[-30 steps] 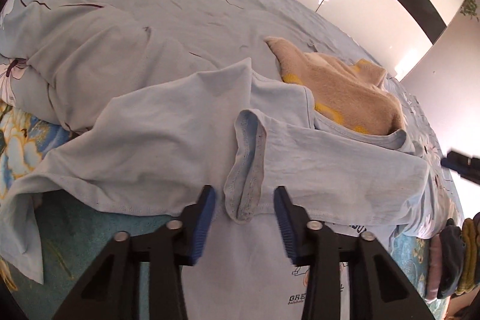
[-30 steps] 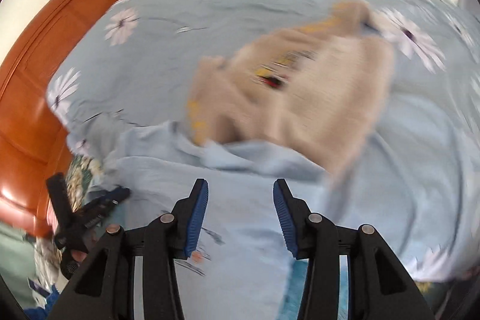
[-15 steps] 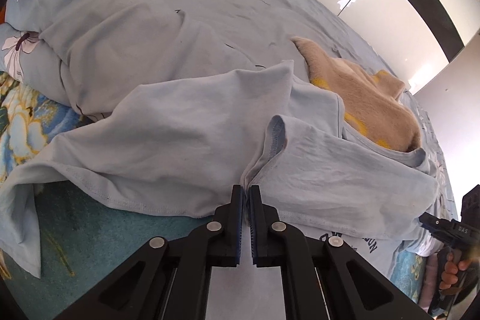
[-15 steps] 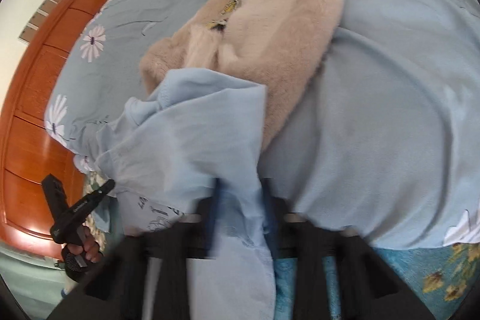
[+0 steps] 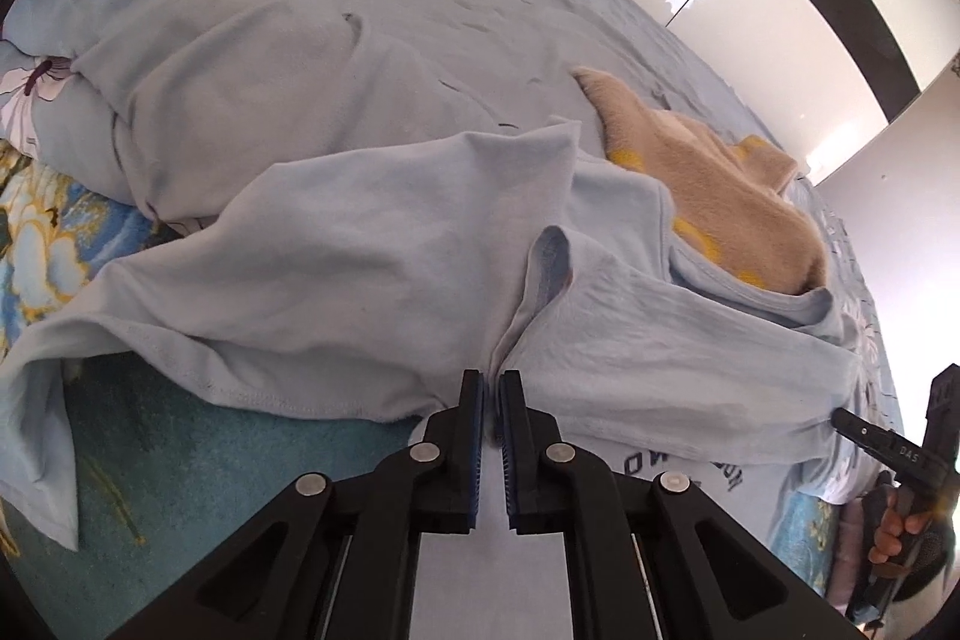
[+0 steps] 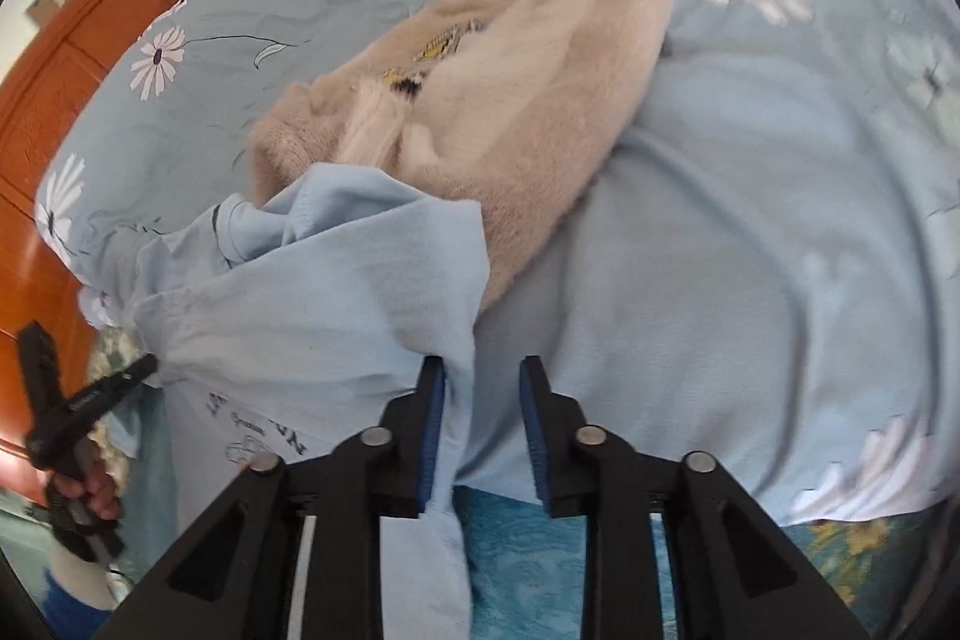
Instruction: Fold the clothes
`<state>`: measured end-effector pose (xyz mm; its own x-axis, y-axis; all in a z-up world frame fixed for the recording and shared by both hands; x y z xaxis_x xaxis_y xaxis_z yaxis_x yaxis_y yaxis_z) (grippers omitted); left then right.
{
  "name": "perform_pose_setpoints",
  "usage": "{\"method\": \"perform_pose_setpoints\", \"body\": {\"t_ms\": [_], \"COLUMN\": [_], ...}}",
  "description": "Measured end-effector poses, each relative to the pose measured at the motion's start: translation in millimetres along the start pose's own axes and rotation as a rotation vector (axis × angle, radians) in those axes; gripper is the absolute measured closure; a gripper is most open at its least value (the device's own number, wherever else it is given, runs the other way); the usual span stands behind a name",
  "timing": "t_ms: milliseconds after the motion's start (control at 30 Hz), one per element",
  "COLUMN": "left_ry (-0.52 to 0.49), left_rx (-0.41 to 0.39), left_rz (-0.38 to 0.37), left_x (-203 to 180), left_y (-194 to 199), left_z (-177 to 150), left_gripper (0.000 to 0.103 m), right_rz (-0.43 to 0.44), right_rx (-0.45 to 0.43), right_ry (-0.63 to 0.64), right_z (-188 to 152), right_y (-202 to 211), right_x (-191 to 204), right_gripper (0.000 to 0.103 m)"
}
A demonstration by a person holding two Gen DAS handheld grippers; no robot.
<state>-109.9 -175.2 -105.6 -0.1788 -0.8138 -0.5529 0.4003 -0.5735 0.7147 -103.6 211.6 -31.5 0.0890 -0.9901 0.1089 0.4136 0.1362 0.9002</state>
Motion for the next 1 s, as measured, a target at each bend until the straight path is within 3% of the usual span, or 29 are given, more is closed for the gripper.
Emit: {"method": "perform_pose_setpoints", "body": {"t_ms": [67, 167, 267, 367, 400, 467, 533, 667, 767, 833, 933, 1000], "left_ry": [0.005, 0.05, 0.096, 0.123, 0.136, 0.158, 0.178, 0.224, 0.259, 0.29, 0.355, 0.414], "left_rx": [-0.006, -0.022, -0.028, -0.029, -0.03, -0.033, -0.034, -0.052, -0.097, -0.153, -0.245, -0.259], "left_rz": [-0.002, -0.021, -0.032, -0.014, -0.007, 0.003, 0.019, 0.061, 0.097, 0.14, 0.229, 0.267], "left_x": [0, 1, 6, 15, 19, 27, 37, 59, 74, 88, 116, 137], "left_y": [7, 13, 18, 29, 33, 38, 44, 58, 77, 96, 127, 139], "left_z": [-5, -13, -24, -40, -45, -50, -58, -65, -69, -73, -84, -91], "left_gripper": [0.095, 0.092, 0.086, 0.081, 0.08, 0.079, 0.078, 0.077, 0.075, 0.071, 0.065, 0.063], "right_rz": [0.018, 0.06, -0.018, -0.005, 0.008, 0.036, 0.011, -0.02, 0.015, 0.027, 0.0, -0.008], "right_rx": [-0.037, -0.019, -0.01, -0.016, -0.024, -0.012, 0.023, 0.073, 0.045, 0.016, -0.009, -0.015], "right_ry": [0.041, 0.132, 0.202, 0.189, 0.196, 0.232, 0.285, 0.31, 0.276, 0.261, 0.24, 0.219], "right_z": [-10, -31, -42, -42, -43, -47, -55, -65, -63, -62, -59, -57], "right_y": [16, 18, 3, -5, -4, -7, -16, -28, -14, -3, 4, 4], "right_x": [9, 26, 40, 44, 48, 57, 63, 62, 59, 57, 54, 50], "right_gripper": [0.076, 0.076, 0.076, 0.08, 0.087, 0.087, 0.087, 0.087, 0.083, 0.074, 0.074, 0.074]}}
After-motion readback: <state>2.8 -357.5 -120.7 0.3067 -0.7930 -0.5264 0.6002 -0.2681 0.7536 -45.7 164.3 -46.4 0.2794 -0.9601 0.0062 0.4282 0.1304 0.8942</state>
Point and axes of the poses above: each gripper's, at about its wrist camera, not at the fingertips, and y roughly against the way its jaws point, x to its left, z to its top, the point moved 3 cm from there along -y, roughly the way its jaws point, and after that the axes turned 11 degrees about -z, right-handed, at the moved point
